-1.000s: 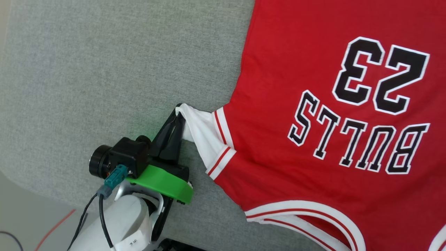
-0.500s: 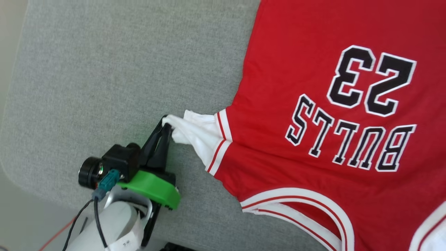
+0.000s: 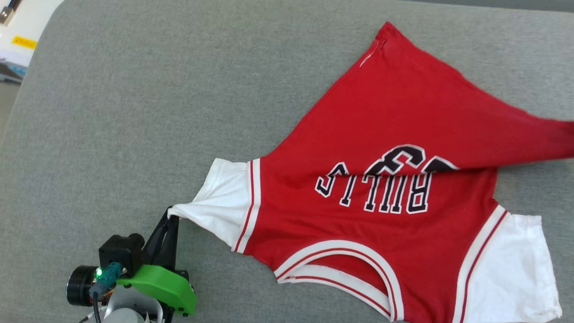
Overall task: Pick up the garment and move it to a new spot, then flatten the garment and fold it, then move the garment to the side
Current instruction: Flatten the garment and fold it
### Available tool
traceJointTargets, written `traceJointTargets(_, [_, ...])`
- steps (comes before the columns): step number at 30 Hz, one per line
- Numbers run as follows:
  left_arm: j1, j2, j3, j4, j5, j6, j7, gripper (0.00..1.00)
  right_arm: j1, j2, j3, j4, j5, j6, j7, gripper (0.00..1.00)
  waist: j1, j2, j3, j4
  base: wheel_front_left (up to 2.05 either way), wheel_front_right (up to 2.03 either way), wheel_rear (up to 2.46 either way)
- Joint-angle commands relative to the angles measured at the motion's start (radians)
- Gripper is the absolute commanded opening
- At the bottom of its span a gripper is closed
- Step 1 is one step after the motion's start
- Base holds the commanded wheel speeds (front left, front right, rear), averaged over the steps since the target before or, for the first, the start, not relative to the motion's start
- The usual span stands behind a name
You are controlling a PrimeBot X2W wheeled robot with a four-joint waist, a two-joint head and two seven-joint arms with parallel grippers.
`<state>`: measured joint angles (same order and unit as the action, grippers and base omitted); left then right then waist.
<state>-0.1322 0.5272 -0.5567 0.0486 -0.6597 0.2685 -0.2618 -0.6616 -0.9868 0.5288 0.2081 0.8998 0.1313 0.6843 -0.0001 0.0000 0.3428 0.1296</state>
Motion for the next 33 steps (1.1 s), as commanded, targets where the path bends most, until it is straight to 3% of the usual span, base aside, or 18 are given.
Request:
traceJointTargets(1, [0.020, 0.008, 0.010, 0.001, -0.007, 0.007, 0.001, 0.00, 0.051, -0.017, 0.004, -0.028, 0.012, -0.001, -0.018, 0.00, 0.0001, 0.0000, -0.104, -0.101, 0.00, 0.00, 0.00])
traceJointTargets(6, [0.062, 0.018, 0.022, -0.002, -0.020, 0.011, 0.000, 0.00, 0.268, -0.050, -0.042, -0.091, 0.062, -0.001, -0.081, 0.00, 0.0001, 0.0000, -0.134, -0.132, 0.00, 0.00, 0.00])
traceJointTargets(11, [0.081, 0.025, 0.034, -0.010, -0.024, 0.017, 0.000, 0.00, 0.497, -0.014, -0.133, -0.091, 0.081, -0.001, -0.140, 0.00, 0.0001, 0.0000, -0.135, -0.148, 0.00, 0.00, 0.00])
traceJointTargets(17, [0.082, 0.026, 0.038, -0.013, -0.026, 0.018, 0.000, 0.00, 0.684, 0.139, -0.198, -0.061, 0.044, -0.001, -0.152, 0.00, 0.0001, 0.0000, -0.120, -0.155, 0.00, 0.00, 0.00])
traceJointTargets(23, [0.069, 0.025, 0.030, -0.005, -0.025, 0.014, 0.007, 0.00, 0.726, 0.237, -0.242, 0.007, -0.020, -0.001, -0.163, 0.00, 0.0001, 0.0000, -0.114, -0.151, 0.00, 0.00, 0.00])
traceJointTargets(24, [0.069, 0.025, 0.030, -0.004, -0.025, 0.015, 0.007, 0.00, 0.724, 0.242, -0.253, 0.011, -0.027, -0.001, -0.166, 0.20, 0.0001, 0.0000, -0.116, -0.151, 0.00, 0.00, 0.00])
traceJointTargets(25, [0.069, 0.025, 0.030, -0.003, -0.025, 0.016, 0.007, 0.00, 0.718, 0.243, -0.269, 0.007, -0.037, -0.001, -0.173, 0.92, 0.0001, 0.0000, -0.119, -0.152, 0.00, 0.00, 0.00])
traceJointTargets(26, [0.070, 0.025, 0.031, -0.004, -0.026, 0.017, 0.007, 0.00, 0.710, 0.244, -0.286, 0.001, -0.041, -0.001, -0.180, 1.00, 0.0001, 0.0000, -0.121, -0.153, 0.00, 0.00, 0.00])
traceJointTargets(33, [0.074, 0.025, 0.029, -0.024, -0.021, 0.029, 0.007, 0.00, 0.632, 0.216, -0.440, -0.160, -0.066, -0.001, -0.209, 1.00, 0.0001, 0.0000, -0.128, -0.142, 0.00, 0.00, 0.00])
